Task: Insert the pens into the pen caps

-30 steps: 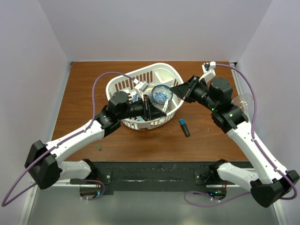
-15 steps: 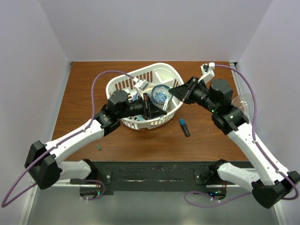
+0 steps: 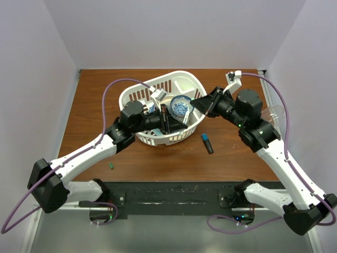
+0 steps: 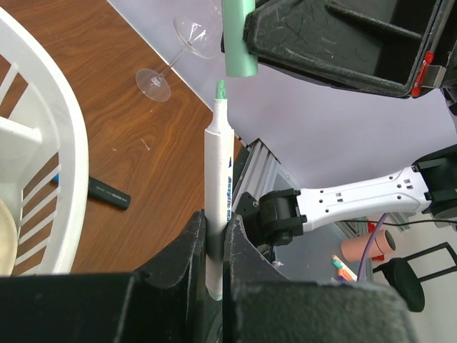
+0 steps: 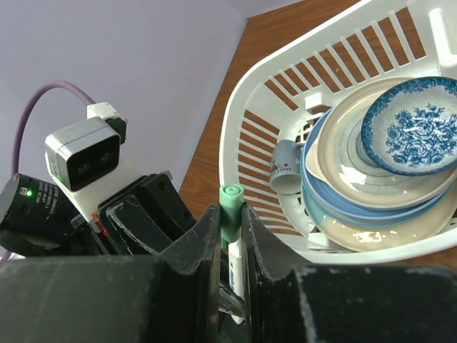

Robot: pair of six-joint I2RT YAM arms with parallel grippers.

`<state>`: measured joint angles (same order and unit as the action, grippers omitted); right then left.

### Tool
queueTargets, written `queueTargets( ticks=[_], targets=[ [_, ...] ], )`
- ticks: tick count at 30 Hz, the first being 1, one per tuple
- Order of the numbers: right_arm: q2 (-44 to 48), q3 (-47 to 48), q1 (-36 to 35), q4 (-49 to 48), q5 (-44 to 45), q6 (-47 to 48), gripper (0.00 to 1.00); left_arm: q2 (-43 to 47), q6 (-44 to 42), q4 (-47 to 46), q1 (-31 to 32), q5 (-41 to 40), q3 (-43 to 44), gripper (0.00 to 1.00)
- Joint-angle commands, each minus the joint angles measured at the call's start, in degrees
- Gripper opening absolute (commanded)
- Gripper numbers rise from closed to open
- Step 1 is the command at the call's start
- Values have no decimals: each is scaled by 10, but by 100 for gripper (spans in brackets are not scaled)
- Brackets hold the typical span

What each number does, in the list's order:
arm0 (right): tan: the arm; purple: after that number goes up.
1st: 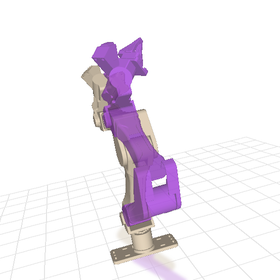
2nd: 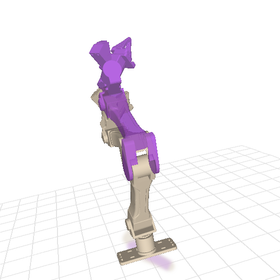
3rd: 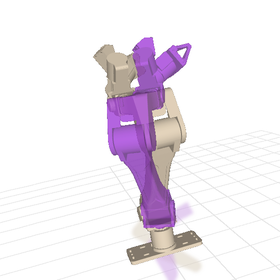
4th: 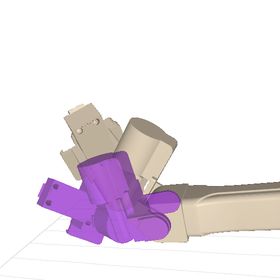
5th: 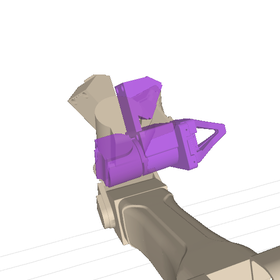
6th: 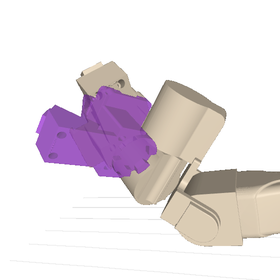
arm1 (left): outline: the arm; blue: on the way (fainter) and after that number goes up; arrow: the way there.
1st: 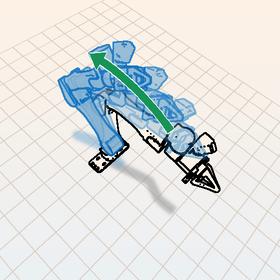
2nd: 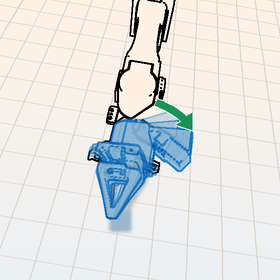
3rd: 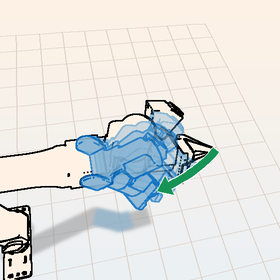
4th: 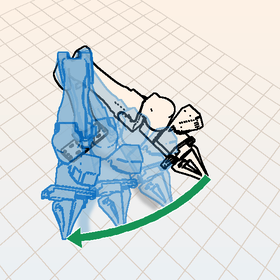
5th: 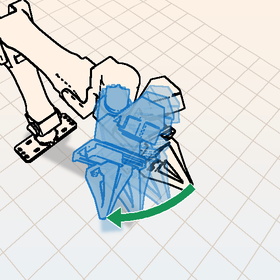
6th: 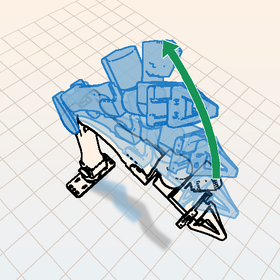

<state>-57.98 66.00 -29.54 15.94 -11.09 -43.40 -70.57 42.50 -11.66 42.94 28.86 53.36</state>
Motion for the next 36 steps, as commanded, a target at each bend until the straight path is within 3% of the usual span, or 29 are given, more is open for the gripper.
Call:
queueTargets(
  ticks=[1, 36],
  targets=[
    [5, 1, -3, -7, -4, 17, 0, 18, 7, -45, 4, 15, 21, 0],
    [-20, 33, -12, 5, -11, 52, 0, 21, 17, -62, 7, 17, 10, 0]
  ],
)
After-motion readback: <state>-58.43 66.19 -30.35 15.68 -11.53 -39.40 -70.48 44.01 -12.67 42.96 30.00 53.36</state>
